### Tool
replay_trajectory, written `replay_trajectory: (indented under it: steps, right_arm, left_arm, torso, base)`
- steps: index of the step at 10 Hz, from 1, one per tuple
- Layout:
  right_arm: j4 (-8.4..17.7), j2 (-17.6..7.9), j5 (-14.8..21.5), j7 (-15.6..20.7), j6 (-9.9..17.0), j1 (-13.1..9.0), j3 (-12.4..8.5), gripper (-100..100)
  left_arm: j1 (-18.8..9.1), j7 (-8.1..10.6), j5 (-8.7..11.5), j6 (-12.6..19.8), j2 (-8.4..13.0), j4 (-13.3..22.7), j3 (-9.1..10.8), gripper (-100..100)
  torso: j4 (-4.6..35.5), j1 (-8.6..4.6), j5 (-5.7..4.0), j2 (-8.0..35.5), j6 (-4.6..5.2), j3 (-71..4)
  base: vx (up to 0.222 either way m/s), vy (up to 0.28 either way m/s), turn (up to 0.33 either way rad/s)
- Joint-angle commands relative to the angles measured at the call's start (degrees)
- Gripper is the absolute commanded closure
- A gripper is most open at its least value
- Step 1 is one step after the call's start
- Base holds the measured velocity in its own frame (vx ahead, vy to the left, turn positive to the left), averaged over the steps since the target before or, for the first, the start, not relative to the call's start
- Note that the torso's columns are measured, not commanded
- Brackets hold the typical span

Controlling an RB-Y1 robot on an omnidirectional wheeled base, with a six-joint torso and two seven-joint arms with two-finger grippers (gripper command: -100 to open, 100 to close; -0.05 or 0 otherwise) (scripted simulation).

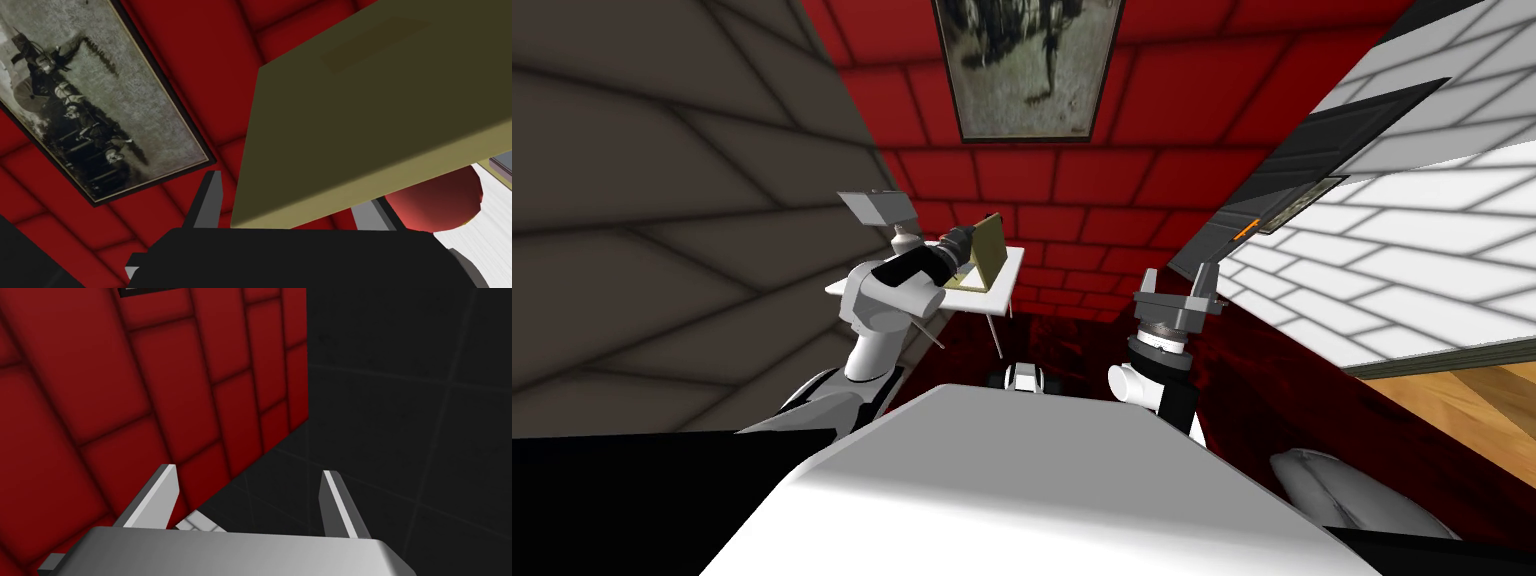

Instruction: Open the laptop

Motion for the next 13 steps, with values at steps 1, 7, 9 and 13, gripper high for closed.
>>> replay_trajectory:
  steps: [1,7,9,13]
  right_arm:
    - [0.0,0.0,0.0,0.0,0.0,0.0,0.0,0]
    - [0.0,0.0,0.0,0.0,0.0,0.0,0.0,0]
    - [0.0,0.0,0.0,0.0,0.0,0.0,0.0,0]
    - [0.0,0.0,0.0,0.0,0.0,0.0,0.0,0]
  left_arm:
    - [-0.5,2.49,1.0,-1.5,-2.9,3.0,1.01,100]
    - [-1.2,6.62,2.8,-6.9,-9.1,9.6,3.14,100]
    - [-1.1,7.99,3.6,-9.6,-11.5,12.5,3.87,100]
    - [-0.9,10.72,5.1,-14.8,-16.3,18.3,5.33,100]
  torso:
    - [0.0,-0.05,-0.04,-0.1,0.04,-0.1]
    - [0.0,-0.66,-0.32,0.0,0.32,0.0]
    - [0.1,-0.61,-0.31,0.0,0.30,0.0]
    - [0.2,-0.65,-0.37,0.1,0.27,0.0]
  base:
    - [-0.034,0.088,0.023]
    - [-0.027,0.070,0.021]
    - [-0.044,0.073,0.000]
    - [-0.033,0.056,0.006]
